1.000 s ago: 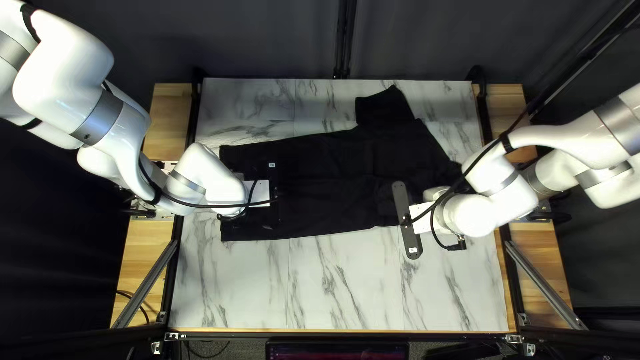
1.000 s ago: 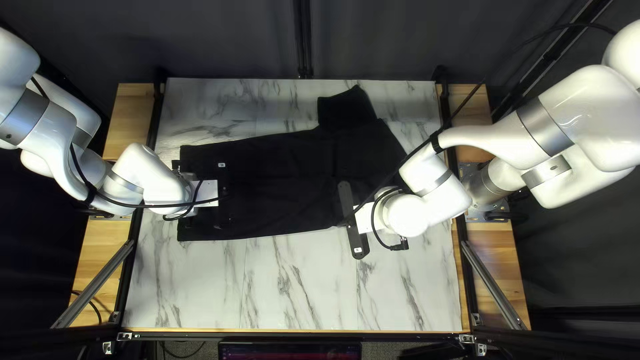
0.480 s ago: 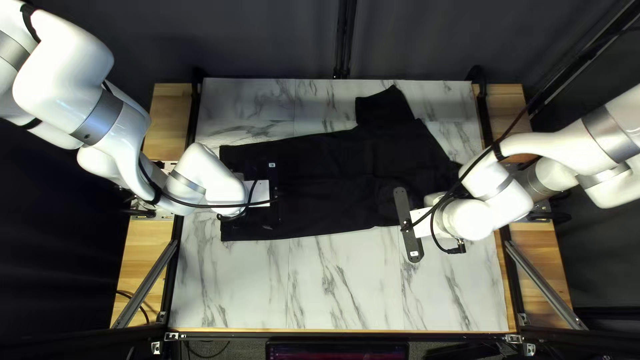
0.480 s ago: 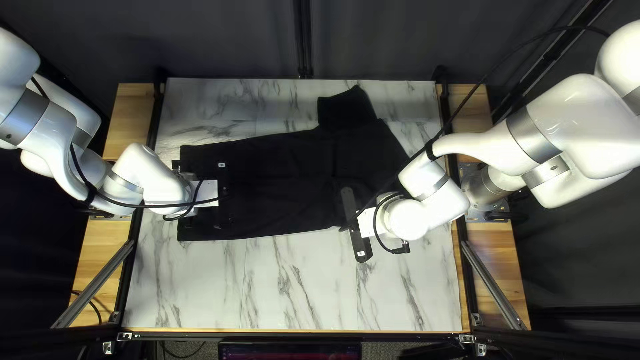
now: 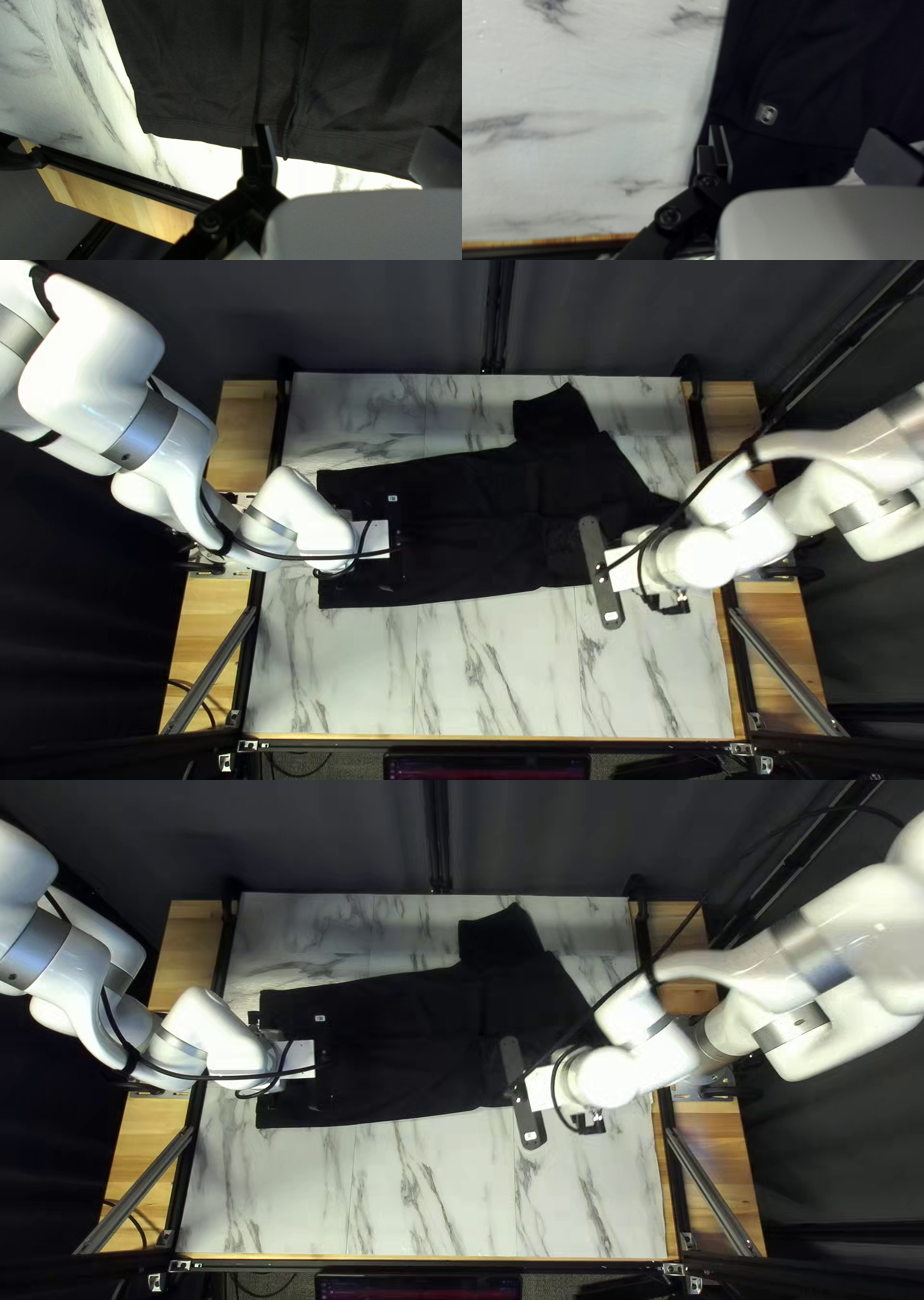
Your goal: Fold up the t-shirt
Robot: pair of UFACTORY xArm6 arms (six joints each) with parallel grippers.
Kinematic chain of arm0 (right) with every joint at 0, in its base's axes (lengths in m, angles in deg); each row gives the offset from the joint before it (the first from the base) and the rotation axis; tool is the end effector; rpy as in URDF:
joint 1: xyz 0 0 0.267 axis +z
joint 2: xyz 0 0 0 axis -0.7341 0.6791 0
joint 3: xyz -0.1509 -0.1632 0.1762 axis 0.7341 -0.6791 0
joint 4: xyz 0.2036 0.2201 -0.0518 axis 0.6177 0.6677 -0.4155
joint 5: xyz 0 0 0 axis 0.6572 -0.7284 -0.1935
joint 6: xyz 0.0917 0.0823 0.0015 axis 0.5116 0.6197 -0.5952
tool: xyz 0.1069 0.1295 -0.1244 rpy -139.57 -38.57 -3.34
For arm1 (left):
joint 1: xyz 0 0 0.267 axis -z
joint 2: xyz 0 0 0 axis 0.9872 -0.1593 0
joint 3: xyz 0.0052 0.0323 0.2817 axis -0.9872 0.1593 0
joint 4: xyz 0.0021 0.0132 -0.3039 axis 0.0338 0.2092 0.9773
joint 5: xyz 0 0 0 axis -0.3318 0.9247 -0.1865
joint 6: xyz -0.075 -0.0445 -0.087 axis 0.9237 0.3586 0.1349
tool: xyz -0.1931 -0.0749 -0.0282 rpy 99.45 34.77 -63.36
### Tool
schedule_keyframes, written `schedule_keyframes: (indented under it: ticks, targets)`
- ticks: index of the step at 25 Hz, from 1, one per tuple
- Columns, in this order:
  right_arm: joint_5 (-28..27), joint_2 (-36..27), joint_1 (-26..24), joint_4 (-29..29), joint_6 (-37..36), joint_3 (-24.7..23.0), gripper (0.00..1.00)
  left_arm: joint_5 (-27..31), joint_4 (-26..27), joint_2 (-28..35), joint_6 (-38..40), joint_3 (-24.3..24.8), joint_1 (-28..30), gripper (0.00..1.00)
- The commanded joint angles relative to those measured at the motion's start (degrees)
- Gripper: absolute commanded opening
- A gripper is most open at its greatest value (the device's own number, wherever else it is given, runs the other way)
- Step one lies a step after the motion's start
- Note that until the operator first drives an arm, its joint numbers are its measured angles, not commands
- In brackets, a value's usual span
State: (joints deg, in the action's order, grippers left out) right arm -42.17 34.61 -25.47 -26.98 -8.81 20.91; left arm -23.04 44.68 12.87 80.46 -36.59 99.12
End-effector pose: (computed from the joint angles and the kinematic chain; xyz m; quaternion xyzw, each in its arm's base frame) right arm 0.2624 0.0487 0.1129 0.9868 0.1233 0.0112 0.1043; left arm 0.2125 -0.0089 0.0517 -0.9836 -0.0519 0.0738 0.1561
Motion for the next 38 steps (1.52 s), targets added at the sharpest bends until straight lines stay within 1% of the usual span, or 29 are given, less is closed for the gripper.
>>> schedule_keyframes:
  ticks: [1, 3, 5, 6, 7, 8, 9, 11, 12, 14, 37, 38]
  targets:
    - [-8.71, -13.40, -6.26, 6.63, -11.73, -0.45, 1.00, 0.00, 0.00, 0.00, 0.00, 0.00, 0.00, 1.00]
    - [-14.25, -20.20, -10.59, 10.79, -18.94, 1.33, 1.00, 0.00, 0.00, 0.00, 0.00, 0.00, 0.00, 1.00]
    - [-18.53, -25.30, -15.04, 15.04, -24.87, 3.08, 1.00, 0.00, 0.00, 0.00, 0.00, 0.00, 0.00, 1.00]
    - [-19.40, -26.42, -16.35, 16.30, -26.33, 3.40, 1.00, 0.00, 0.00, 0.00, 0.00, 0.00, 0.00, 1.00]
    - [-22.26, -28.55, -18.46, 18.44, -28.33, 5.03, 1.00, 0.00, 0.00, 0.00, 0.00, 0.00, 0.00, 1.00]
    - [-23.34, -29.19, -19.26, 19.26, -28.84, 5.77, 1.00, 0.00, 0.00, 0.00, 0.00, 0.00, 0.00, 1.00]
    - [-25.52, -29.98, -20.08, 20.26, -28.82, 7.57, 1.00, 0.00, 0.00, 0.00, 0.00, 0.00, 0.00, 1.00]
    - [-28.06, -29.79, -19.74, 20.34, -27.07, 10.49, 1.00, 0.00, 0.00, 0.00, 0.00, 0.00, 0.00, 1.00]
    - [-29.34, -29.39, -18.89, 19.93, -25.08, 12.30, 1.00, 0.00, 0.00, 0.00, 0.00, 0.00, 0.00, 1.00]
    - [-30.09, -29.00, -17.89, 19.45, -22.80, 13.44, 1.00, 0.00, 0.00, 0.00, 0.00, 0.00, 0.00, 1.00]
    - [-30.09, -29.00, -17.89, 19.45, -22.80, 13.44, 1.00, -0.10, 0.42, 0.19, 0.27, 0.26, 0.24, 1.00]
    - [-30.09, -29.00, -17.89, 19.45, -22.80, 13.44, 1.00, -0.97, 0.54, -0.81, -0.72, 0.00, -0.97, 1.00]
